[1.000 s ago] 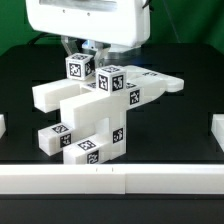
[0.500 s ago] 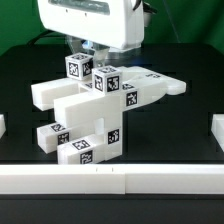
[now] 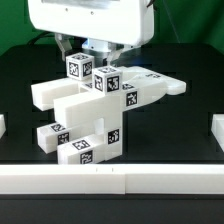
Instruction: Assemble chair
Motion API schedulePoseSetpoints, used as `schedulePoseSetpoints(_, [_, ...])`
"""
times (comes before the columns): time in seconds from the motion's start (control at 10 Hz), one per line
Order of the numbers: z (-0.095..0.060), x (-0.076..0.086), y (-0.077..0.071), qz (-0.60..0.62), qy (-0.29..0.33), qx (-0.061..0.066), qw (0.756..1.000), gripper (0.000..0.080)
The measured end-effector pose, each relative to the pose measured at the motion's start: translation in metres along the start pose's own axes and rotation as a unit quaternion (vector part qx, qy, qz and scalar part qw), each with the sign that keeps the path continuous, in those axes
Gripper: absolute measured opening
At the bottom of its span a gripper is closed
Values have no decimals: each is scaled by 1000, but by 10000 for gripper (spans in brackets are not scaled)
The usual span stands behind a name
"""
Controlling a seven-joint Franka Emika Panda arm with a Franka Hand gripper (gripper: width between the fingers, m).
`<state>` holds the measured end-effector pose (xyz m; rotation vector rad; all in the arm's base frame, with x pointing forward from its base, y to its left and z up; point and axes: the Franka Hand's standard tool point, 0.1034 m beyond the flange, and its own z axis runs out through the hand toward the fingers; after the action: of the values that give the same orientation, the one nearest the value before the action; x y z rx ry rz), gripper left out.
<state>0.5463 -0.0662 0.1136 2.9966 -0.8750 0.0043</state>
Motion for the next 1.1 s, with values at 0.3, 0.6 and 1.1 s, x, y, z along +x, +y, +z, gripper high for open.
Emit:
schedulePoseSetpoints(0.3, [0,0,1,-120,0,0,993,649])
schedulePoseSetpoints(0.6, [-1,3,3,-274,4,-5,962,649])
schedulePoseSetpoints(1.1, [-1,11,9,-463,13,-15,886,649])
